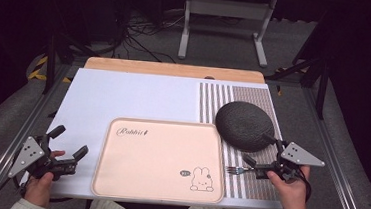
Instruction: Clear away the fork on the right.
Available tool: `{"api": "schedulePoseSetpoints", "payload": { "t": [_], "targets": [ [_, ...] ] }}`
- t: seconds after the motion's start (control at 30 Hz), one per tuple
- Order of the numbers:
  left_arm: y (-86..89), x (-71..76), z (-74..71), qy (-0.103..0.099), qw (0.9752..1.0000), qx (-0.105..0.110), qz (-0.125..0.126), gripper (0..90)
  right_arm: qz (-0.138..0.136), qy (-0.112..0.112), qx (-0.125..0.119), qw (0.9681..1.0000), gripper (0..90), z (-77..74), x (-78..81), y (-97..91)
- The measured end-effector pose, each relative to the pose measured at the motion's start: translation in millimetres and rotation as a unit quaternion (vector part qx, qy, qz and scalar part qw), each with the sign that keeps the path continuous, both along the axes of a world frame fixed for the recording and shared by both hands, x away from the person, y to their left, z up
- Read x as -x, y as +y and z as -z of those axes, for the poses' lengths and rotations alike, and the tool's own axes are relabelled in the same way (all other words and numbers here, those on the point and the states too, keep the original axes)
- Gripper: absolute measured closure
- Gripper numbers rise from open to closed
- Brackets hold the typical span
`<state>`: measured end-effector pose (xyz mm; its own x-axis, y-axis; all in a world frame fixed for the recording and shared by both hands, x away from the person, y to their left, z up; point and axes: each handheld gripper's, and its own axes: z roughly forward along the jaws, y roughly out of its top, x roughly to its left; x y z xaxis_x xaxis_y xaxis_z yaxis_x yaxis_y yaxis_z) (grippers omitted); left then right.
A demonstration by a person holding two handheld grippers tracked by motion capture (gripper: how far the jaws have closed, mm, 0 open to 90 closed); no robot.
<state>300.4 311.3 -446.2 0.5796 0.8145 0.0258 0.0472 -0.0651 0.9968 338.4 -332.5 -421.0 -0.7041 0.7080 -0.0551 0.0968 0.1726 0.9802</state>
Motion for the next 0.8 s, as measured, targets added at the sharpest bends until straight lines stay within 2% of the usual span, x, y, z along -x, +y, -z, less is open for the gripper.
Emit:
{"api": "schedulePoseSetpoints", "payload": {
  "t": [0.2,0.3,0.4,0.43,0.53,0.63,0.67,0.7,0.8],
  "targets": [
    [0.4,0.0,-0.2,0.0,1.0,0.001,-0.001,0.9,-0.007,0.009,0.004,0.9999,0.7,-9.8,-8.7,2.4],
    [0.2,0.0,-0.3,0.0,1.0,0.0,-0.001,0.9,-0.006,0.001,0.013,0.9999,0.6,-13.9,-12.1,3.3],
    [0.2,0.1,-0.1,0.001,1.0,0.002,-0.001,0.9,-0.007,0.005,0.017,0.9998,1.2,-15.0,-14.1,4.2],
    [0.3,0.0,-0.1,0.001,1.0,0.002,-0.002,0.9,-0.005,0.013,0.023,0.9996,1.8,-19.3,-16.4,3.7],
    [0.6,-0.1,0.0,0.001,1.0,0.001,-0.004,0.9,-0.003,0.015,0.033,0.9993,2.5,-26.1,-17.2,2.4],
    [0.5,-0.1,0.0,0.002,1.0,-0.001,-0.003,0.9,-0.006,0.017,0.054,0.9984,2.3,-35.0,-18.6,1.5],
    [0.5,-0.1,0.0,0.002,1.0,-0.001,-0.003,0.9,-0.006,0.017,0.054,0.9984,2.3,-35.0,-18.6,1.5],
    [0.2,-0.1,0.0,0.002,1.0,0.001,-0.003,0.9,-0.008,0.024,0.08,0.9965,2.0,-40.2,-20.2,0.6],
    [0.4,0.1,0.0,0.002,1.0,0.001,-0.003,0.9,-0.015,0.035,0.107,0.9936,3.0,-45.8,-21.9,-1.1]
  ]
}}
